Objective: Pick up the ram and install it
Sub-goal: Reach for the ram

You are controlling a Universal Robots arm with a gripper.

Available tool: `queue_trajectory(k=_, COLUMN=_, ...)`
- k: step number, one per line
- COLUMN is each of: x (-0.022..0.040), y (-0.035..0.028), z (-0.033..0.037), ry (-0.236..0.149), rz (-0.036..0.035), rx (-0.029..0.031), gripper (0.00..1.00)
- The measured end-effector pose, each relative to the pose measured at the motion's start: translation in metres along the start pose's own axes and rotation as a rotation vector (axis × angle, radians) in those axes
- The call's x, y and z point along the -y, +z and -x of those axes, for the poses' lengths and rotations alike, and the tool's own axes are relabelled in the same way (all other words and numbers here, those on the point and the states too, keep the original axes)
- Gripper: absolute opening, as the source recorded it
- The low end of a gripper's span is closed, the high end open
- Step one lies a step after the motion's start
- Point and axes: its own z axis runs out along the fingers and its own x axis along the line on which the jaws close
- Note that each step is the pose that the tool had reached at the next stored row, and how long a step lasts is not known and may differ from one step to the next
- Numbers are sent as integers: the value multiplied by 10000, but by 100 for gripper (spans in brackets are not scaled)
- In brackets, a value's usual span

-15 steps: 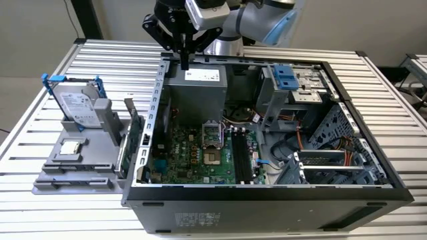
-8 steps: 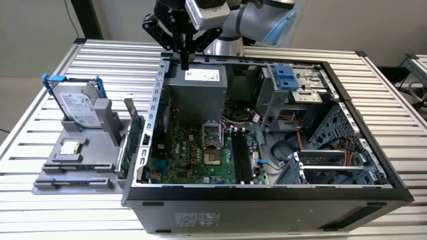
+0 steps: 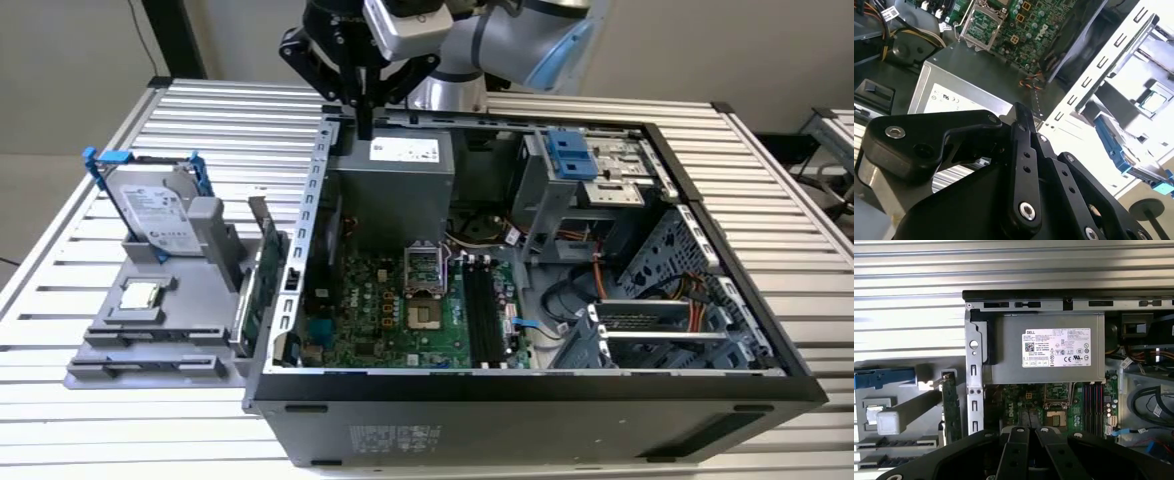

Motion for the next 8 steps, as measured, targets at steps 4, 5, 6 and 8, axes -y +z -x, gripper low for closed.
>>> queue_trajectory(k=4, x=2, y=-1, z=-21, ry=-1, rz=-1, rx=-1, gripper=0)
queue_trajectory(k=5, x=2, y=-2, z=-31, ry=-1, rz=-2, rx=-2, gripper=0)
queue_trajectory(k=6, x=2, y=-1, z=-42, ry=-5, rz=-1, rx=-1, gripper=0)
queue_trajectory(k=8, x=4, y=-2, z=-73, ry=-24, rz=0, rx=-1, gripper=0)
